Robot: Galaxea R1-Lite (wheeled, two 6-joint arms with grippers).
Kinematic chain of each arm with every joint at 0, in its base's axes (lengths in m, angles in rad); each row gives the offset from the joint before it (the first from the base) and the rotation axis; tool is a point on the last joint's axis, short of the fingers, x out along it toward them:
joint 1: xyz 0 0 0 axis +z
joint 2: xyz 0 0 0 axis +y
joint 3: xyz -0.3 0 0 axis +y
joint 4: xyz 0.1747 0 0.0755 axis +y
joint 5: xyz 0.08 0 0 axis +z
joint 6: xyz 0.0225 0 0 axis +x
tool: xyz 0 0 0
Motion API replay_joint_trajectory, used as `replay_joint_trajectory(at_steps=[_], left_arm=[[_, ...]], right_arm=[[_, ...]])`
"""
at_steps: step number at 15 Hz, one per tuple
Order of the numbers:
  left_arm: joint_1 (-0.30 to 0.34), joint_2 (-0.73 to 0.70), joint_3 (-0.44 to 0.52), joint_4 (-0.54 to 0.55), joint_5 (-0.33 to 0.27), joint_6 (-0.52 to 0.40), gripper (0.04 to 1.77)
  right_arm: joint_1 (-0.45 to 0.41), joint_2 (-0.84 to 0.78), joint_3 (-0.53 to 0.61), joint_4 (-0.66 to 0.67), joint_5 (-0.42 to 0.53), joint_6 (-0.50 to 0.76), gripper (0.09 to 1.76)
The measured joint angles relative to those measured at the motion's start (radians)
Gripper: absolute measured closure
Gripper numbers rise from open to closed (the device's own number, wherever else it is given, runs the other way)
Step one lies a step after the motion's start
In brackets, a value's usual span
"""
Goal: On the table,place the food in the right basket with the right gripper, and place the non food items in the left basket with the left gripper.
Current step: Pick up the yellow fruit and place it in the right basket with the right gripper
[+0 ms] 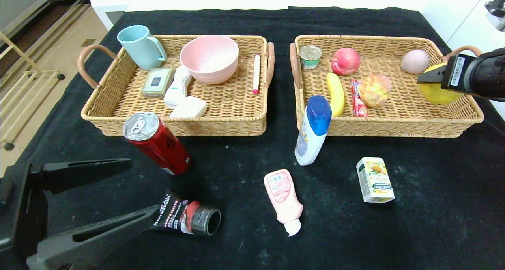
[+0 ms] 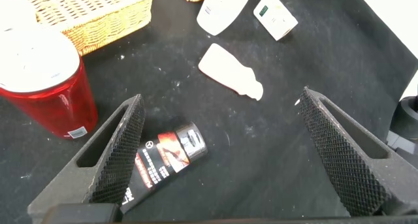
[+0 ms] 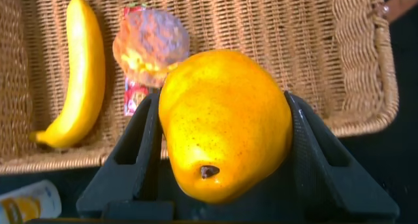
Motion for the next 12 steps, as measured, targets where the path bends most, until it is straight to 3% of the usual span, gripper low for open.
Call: replay_joint_trajectory(at_steps=[4,10,12], left_arm=[[0.000,-0.003,0.000,-0.002,0.000,0.002,0.09],[0.000,-0.004,0.000,-0.004,0.000,0.011,0.09],[0.000,-0.004,0.001,-0.004,0.000,0.012,0.09]], right_arm=[[-0.003,0.096,-0.045,-0.103,-0.023,-0.003,0.67],[-0.006,0.159,-0.047,-0.145,-0.030,-0.004,0.68],[-0.001,0.162,-0.046,-0.144,-0.042,-0.005,0.57]])
